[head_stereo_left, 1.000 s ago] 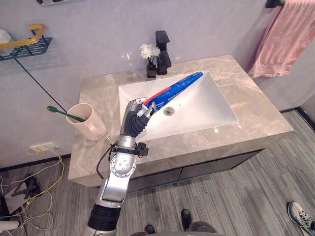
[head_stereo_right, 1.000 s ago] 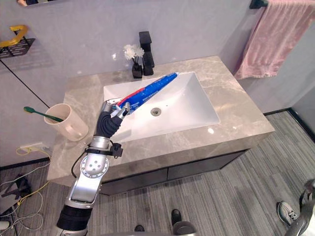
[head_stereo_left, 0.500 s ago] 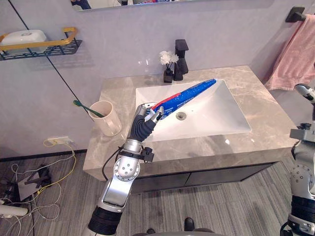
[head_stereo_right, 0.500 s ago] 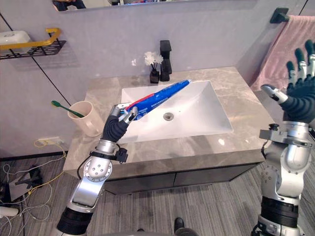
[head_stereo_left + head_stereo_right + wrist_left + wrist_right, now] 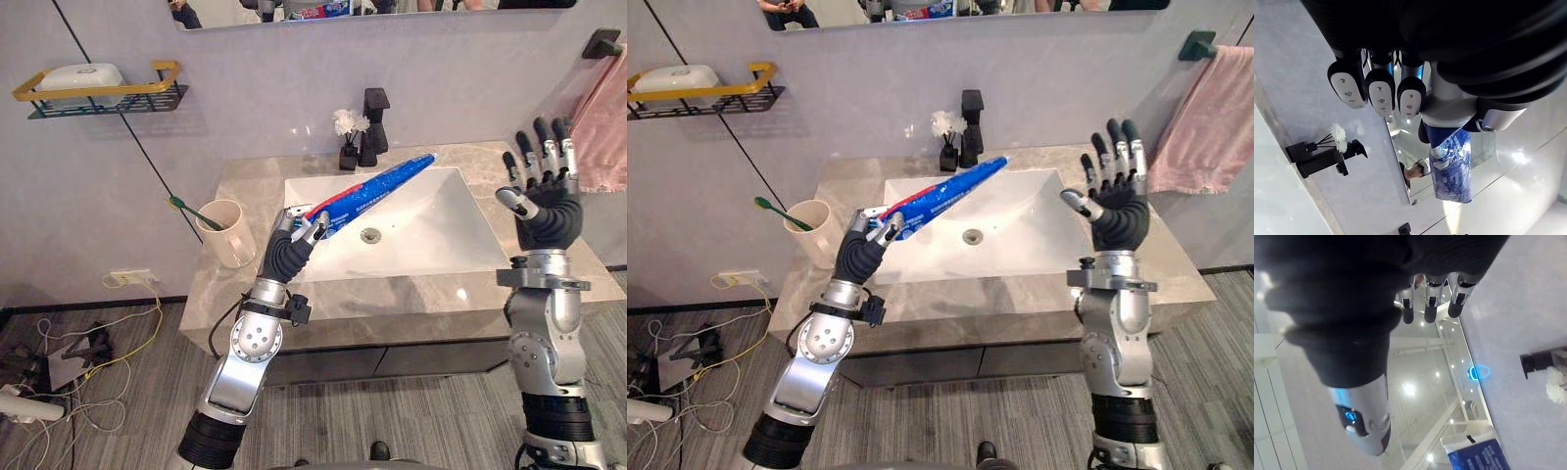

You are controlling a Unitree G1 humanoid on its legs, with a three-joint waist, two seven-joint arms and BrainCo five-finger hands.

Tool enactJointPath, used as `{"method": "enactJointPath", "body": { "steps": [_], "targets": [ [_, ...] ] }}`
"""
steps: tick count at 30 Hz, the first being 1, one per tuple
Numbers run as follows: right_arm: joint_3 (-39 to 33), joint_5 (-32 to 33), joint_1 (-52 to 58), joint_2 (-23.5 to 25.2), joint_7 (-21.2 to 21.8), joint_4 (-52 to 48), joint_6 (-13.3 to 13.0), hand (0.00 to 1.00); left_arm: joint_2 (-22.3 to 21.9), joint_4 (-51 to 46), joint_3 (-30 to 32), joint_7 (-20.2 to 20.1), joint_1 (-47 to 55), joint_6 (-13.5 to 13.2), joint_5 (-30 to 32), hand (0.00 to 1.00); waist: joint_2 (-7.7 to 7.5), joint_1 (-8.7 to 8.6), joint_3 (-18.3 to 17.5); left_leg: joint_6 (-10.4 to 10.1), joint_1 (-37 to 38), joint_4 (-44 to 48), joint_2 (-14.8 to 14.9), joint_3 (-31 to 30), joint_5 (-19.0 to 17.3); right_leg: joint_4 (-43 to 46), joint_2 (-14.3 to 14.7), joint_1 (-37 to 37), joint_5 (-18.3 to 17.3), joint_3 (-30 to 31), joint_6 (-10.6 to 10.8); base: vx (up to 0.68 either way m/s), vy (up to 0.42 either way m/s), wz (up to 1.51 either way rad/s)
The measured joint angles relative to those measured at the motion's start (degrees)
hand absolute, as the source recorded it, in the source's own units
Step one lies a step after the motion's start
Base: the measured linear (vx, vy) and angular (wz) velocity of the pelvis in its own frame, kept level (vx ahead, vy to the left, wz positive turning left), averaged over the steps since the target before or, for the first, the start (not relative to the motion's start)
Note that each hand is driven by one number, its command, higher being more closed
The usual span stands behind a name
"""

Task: Organize washtable

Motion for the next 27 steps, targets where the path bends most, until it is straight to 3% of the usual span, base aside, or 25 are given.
{"method": "enactJointPath", "body": {
  "steps": [10, 15, 27],
  "targets": [
    [7.5, 3.2, 0.0, 4.3, 1.2, 1.0, 1.3, 0.00, -0.9, 0.1, -3.2, 0.3, -0.4, 0.4, -0.5, 1.00, -0.71, 0.14, -0.4, 0.4, -0.5, -0.3, -0.6, -0.4, 0.6, 0.0, -0.6, -0.3, 0.3, -0.4, 0.4, -0.02, 0.008, 0.03],
    [8.4, 4.3, 0.0, 6.1, 1.3, 2.9, 1.3, 0.00, -1.1, 0.4, -5.2, 0.3, -1.1, 0.4, -0.5, 1.00, -1.76, 0.19, -1.0, 0.4, -1.0, -1.5, -0.6, -0.5, 1.6, 0.0, -0.5, -1.3, 0.6, -0.5, 0.2, 0.00, 0.000, 0.00],
    [10.5, 5.9, 0.0, 8.1, 2.2, 5.0, 1.3, 0.00, -1.6, 1.4, -7.0, 0.7, -3.2, 0.5, -0.5, 1.00, -1.81, 0.16, -1.1, 0.4, -0.8, -2.2, -0.7, -0.7, 2.2, 0.0, -0.7, -1.3, 0.7, -0.9, 0.3, -0.01, 0.000, 0.01]
  ]
}}
